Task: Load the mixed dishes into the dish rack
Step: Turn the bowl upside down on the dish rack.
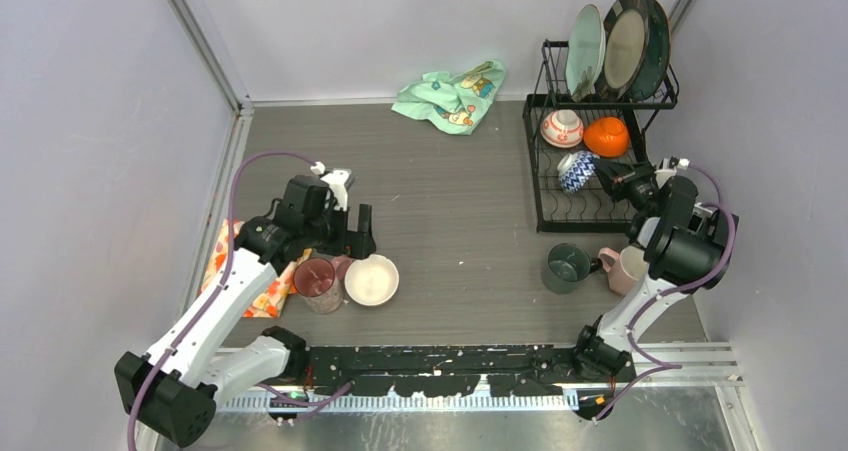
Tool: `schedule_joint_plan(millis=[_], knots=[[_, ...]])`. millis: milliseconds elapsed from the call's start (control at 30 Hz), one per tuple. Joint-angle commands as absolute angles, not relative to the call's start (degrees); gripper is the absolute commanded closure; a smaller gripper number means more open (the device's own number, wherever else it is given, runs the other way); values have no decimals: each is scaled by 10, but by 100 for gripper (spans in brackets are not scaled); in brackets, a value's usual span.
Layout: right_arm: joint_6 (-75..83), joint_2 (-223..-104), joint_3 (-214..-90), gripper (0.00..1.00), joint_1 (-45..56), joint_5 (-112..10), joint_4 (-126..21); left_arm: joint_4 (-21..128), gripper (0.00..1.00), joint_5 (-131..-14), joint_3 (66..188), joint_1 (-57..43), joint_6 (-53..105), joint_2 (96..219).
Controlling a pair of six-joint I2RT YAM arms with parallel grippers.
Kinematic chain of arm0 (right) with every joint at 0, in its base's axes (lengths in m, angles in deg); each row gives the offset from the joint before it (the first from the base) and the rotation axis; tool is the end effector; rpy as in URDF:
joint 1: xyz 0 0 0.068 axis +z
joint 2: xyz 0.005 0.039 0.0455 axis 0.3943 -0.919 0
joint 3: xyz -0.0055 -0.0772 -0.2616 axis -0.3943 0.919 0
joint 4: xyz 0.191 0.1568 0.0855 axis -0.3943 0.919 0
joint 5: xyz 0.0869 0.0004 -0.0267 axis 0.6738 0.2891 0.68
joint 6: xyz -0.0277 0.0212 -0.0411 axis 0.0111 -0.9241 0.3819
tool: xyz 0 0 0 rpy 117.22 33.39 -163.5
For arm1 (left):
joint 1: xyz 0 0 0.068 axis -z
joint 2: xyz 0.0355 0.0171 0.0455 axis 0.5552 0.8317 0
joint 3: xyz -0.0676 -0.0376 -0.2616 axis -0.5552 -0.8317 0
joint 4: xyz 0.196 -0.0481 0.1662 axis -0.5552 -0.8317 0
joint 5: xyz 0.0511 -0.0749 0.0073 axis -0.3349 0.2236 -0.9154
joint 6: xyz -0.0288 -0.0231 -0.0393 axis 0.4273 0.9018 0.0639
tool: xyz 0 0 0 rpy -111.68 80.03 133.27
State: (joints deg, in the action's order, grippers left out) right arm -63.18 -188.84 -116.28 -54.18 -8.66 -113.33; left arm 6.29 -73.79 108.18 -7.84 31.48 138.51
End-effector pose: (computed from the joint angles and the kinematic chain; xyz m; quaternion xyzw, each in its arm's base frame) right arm 0.3092 -0.1537 0.1550 0.3645 0.6348 0.5145 0.4467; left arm 0.1730 -0.0888 0.2996 0.0920 0.9268 -0.1857 0.3131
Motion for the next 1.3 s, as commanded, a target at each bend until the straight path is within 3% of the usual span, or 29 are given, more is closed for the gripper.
schedule_joint_plan(millis=[0, 167, 267, 767, 1033, 1267], knots=[[-593, -1892, -1153, 94, -550, -96, -1096, 64, 0, -739, 1089, -75, 304, 1387], [-503, -1860, -1162, 84, -555, -115, -959, 65, 0, -739, 1088, -75, 304, 1386], [-452, -1836, -1173, 83, -556, -141, -858, 63, 0, -739, 1088, -75, 304, 1386], [-308, -1746, -1235, 58, -557, -285, -568, 67, 0, -734, 1086, -75, 305, 1382], [-273, -1720, -1287, 50, -548, -354, -470, 66, 0, -724, 1088, -75, 305, 1386], [-275, -1712, -1308, 37, -539, -376, -427, 68, 0, -718, 1087, -74, 305, 1381]])
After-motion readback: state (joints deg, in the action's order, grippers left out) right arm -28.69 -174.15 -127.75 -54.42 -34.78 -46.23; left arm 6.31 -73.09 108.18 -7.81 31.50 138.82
